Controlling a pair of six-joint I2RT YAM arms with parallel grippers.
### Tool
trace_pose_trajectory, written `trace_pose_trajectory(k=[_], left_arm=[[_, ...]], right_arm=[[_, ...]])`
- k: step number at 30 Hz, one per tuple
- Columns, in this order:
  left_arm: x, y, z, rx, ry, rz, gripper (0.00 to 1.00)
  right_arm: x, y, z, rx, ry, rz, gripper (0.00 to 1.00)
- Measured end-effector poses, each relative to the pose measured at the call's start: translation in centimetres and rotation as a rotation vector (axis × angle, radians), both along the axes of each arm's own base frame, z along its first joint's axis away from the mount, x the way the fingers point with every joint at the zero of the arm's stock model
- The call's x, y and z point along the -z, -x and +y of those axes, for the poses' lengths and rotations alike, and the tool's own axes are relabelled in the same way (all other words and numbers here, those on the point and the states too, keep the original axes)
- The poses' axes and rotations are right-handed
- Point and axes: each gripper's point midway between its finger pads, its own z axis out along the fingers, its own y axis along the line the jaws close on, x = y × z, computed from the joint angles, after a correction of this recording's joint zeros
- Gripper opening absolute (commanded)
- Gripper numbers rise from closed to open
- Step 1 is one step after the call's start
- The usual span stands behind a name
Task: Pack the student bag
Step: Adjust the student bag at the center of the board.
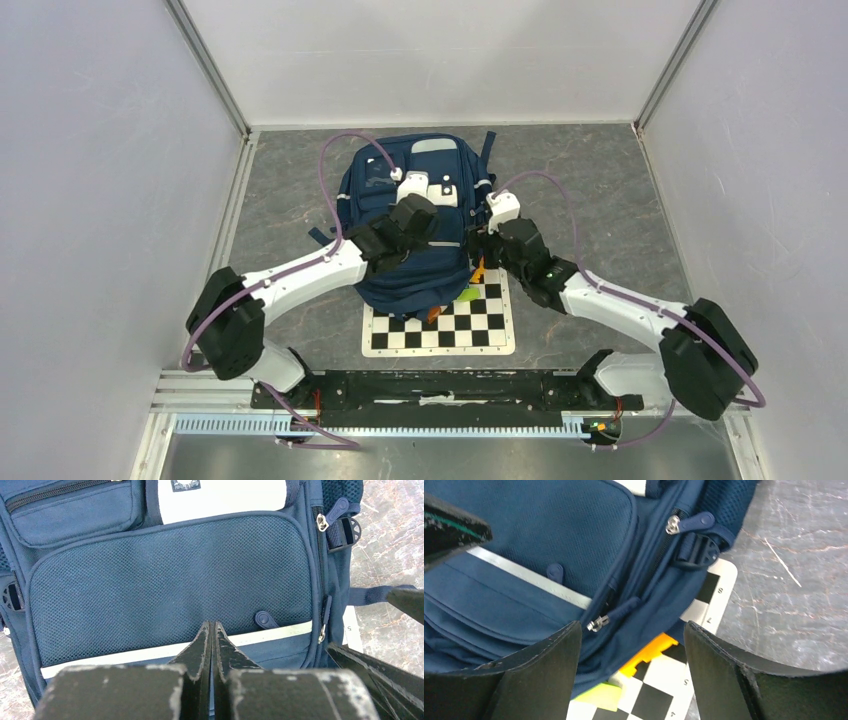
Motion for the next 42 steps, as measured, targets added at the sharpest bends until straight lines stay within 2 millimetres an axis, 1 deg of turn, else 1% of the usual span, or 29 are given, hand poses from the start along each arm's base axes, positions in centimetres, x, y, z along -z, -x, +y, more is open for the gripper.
trace_pose_trajectory(k=[1, 3, 6, 9, 10, 12, 13, 14, 17, 20, 22, 24, 28, 31, 34, 36, 37, 40, 41, 42], left_arm=[[0.0, 0.0, 0.2, -0.002, 0.001, -0.001, 0.1], [0.0, 0.2, 0.3, 0.004, 0.013, 0.002, 0.13], [-0.1, 0.6, -0.4, 0.037, 0.048, 0.007, 0.2], [-0.3, 0.7, -1.2, 0.069, 0.081, 0.012, 0.24], [-0.3, 0.8, -1.3, 0.075, 0.084, 0.016, 0.28], [-0.2, 0.9, -1.4, 0.075, 0.092, 0.02, 0.44], [-0.1, 1.1, -1.2, 0.07, 0.097, 0.022, 0.54], [0.1, 1.4, -0.9, 0.062, 0.104, 0.024, 0.6], [0.6, 2.8, 0.9, 0.036, 0.131, 0.035, 0.79], [0.5, 3.6, 4.1, -0.026, 0.201, 0.054, 0.93], [0.4, 3.8, 6.2, -0.075, 0.244, 0.057, 0.99], [0.6, 4.4, 8.5, -0.131, 0.282, 0.054, 1.0], [1.1, 6.4, 11.6, -0.2, 0.361, 0.047, 1.0], [2.1, 7.2, 13.3, -0.248, 0.416, 0.063, 1.0], [3.9, 8.0, 13.9, -0.282, 0.454, 0.116, 1.0], [5.1, 8.7, 13.8, -0.289, 0.474, 0.156, 1.0], [5.7, 9.2, 13.6, -0.288, 0.487, 0.178, 1.0], [7.6, 10.4, 13.5, -0.307, 0.53, 0.226, 1.0], [8.1, 10.7, 13.4, -0.315, 0.546, 0.236, 0.96], [8.4, 11.0, 13.3, -0.317, 0.564, 0.245, 0.91]], right_arm=[[0.0, -0.2, 0.4, -0.002, -0.009, 0.001, 0.8], [-0.2, -0.9, 1.2, -0.005, -0.029, 0.003, 0.8], [-0.4, -1.7, 2.3, -0.009, -0.049, 0.005, 0.82], [-0.4, -2.6, 3.0, -0.008, -0.052, 0.008, 0.82], [-0.3, -2.8, 3.3, -0.008, -0.052, 0.008, 0.82], [-0.1, -3.5, 3.7, -0.008, -0.044, 0.011, 0.82], [0.0, -3.8, 3.9, -0.007, -0.038, 0.012, 0.82], [0.1, -4.1, 4.0, -0.006, -0.031, 0.012, 0.83], [0.3, -5.0, 4.0, 0.0, -0.009, 0.011, 0.89], [0.0, -6.4, 3.1, 0.02, 0.02, -0.003, 0.95], [-0.6, -7.6, 2.2, 0.04, 0.046, -0.021, 0.97], [-1.4, -8.9, 1.2, 0.061, 0.064, -0.044, 0.97], [-1.9, -11.3, -0.5, 0.095, 0.09, -0.06, 0.98], [-1.0, -13.5, -1.5, 0.104, 0.11, -0.044, 0.98], [0.7, -15.1, -2.1, 0.098, 0.109, -0.004, 0.98], [1.7, -15.6, -2.2, 0.084, 0.094, 0.023, 0.94], [2.1, -15.8, -2.2, 0.076, 0.083, 0.034, 0.87], [2.8, -16.4, -1.6, 0.036, 0.033, 0.06, 0.65], [2.9, -16.5, -1.4, 0.025, 0.023, 0.065, 0.52], [3.1, -16.5, -0.9, 0.001, -0.002, 0.075, 0.41]])
